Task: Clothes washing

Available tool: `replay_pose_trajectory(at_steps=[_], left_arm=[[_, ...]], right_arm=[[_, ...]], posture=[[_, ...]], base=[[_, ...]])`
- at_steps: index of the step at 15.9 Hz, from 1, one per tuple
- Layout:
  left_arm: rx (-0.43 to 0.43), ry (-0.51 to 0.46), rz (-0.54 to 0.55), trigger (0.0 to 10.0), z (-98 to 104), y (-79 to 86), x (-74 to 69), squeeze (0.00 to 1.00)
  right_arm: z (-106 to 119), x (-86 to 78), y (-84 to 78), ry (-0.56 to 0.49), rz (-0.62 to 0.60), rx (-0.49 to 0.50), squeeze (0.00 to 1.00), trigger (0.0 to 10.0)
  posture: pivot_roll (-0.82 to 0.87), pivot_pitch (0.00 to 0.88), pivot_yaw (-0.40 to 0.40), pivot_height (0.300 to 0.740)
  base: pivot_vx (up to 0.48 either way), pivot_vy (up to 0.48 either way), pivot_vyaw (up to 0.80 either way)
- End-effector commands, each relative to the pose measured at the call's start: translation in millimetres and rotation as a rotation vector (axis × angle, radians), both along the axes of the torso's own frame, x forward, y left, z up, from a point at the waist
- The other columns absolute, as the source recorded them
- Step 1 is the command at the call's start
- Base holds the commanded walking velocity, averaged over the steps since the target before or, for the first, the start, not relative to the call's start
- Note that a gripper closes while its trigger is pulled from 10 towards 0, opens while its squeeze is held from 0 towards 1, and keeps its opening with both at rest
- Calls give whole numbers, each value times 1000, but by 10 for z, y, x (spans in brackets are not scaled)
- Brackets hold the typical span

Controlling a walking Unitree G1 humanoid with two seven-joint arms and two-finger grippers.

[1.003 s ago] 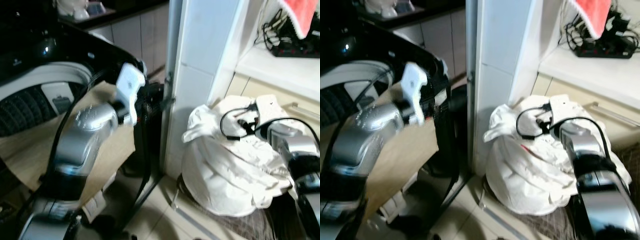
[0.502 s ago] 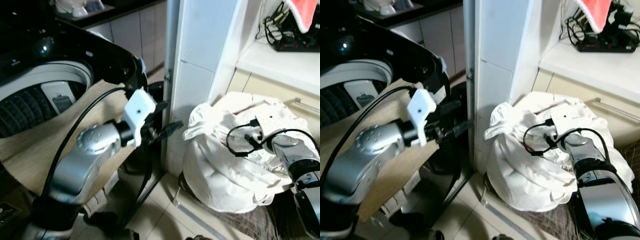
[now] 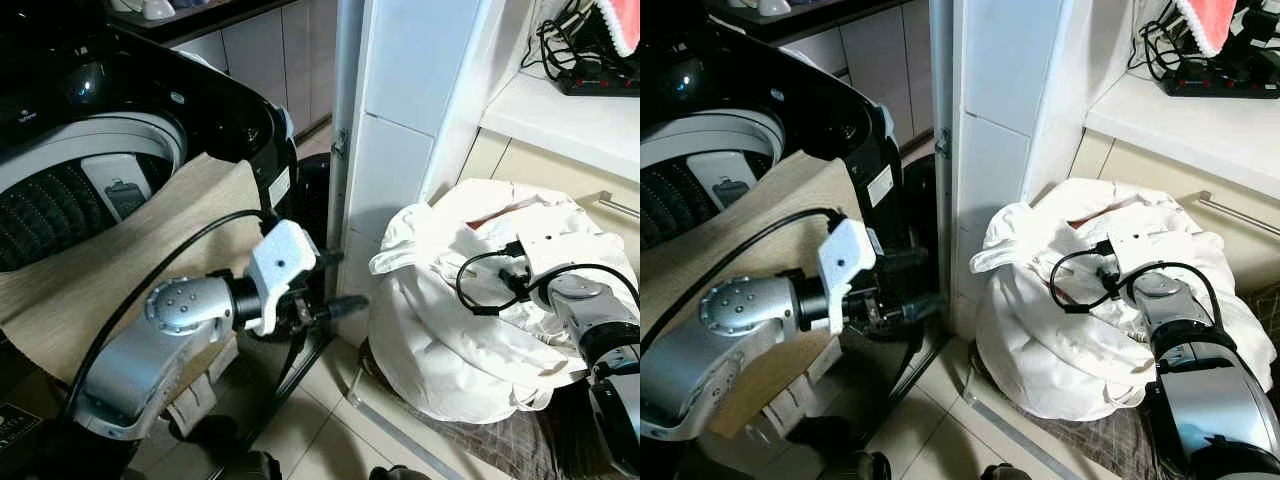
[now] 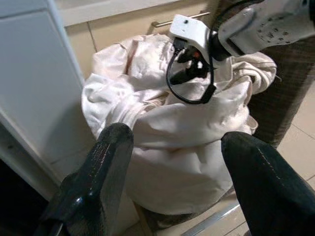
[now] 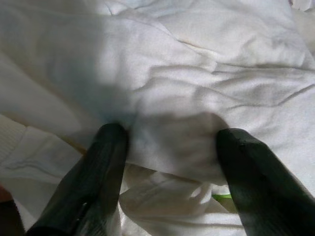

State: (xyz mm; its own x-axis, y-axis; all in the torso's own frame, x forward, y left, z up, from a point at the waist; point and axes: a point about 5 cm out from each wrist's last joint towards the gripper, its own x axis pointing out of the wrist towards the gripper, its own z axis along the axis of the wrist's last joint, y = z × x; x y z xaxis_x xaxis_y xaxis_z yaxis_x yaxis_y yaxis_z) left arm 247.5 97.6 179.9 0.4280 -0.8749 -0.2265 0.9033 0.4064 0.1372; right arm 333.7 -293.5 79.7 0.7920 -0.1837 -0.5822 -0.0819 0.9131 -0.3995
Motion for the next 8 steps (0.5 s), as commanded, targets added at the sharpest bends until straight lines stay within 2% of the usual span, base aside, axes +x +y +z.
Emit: replay_pose_trajectory(at_steps=[1,8], left_arm=[[-5,0,-20,10000,19,-27,-31,0],[-5,-4,-11,10000,26,-25,-9,0]], right_arm=[[-6,-26,-49,9,-14,0,0,0],[46,17,-29,-3,3,3,0,0]], posture=[[44,82,29,740],[37,58,24,740]], base=[[0,0,0],[0,0,0]])
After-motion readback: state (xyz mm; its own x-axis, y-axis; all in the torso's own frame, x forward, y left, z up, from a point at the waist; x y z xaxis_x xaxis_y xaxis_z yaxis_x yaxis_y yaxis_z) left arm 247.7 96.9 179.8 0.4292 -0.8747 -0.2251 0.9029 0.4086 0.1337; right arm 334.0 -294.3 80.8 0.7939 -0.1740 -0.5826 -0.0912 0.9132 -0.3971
